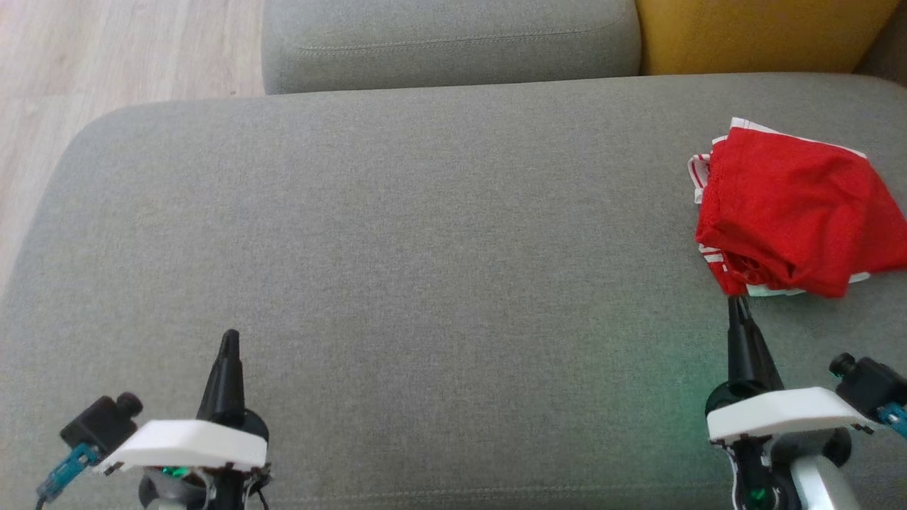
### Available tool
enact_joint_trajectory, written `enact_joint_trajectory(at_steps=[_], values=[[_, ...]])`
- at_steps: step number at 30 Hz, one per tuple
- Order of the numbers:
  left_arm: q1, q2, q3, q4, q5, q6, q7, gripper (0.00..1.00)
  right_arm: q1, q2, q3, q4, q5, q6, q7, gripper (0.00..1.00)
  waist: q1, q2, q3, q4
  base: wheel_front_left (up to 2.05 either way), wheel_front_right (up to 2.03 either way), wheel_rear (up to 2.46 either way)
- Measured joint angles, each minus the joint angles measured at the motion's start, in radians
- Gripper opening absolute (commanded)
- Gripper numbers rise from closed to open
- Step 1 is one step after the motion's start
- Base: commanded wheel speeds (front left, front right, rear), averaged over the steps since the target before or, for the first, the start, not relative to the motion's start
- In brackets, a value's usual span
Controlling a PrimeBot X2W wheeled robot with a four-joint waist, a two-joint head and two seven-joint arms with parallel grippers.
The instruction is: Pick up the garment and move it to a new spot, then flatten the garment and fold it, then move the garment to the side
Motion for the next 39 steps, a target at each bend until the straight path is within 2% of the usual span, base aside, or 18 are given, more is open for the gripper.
enact_joint_trajectory(at_steps=[39], values=[[-0.04, 0.003, 0.061, 0.036, -0.389, -0.03, 0.106, 0.0, -0.004, -0.003, -0.066, 0.0, 0.477, 0.0, 0.104, 0.0, 0.0, 0.0, -0.007, -0.005, 0.0, 0.0, 0.0]])
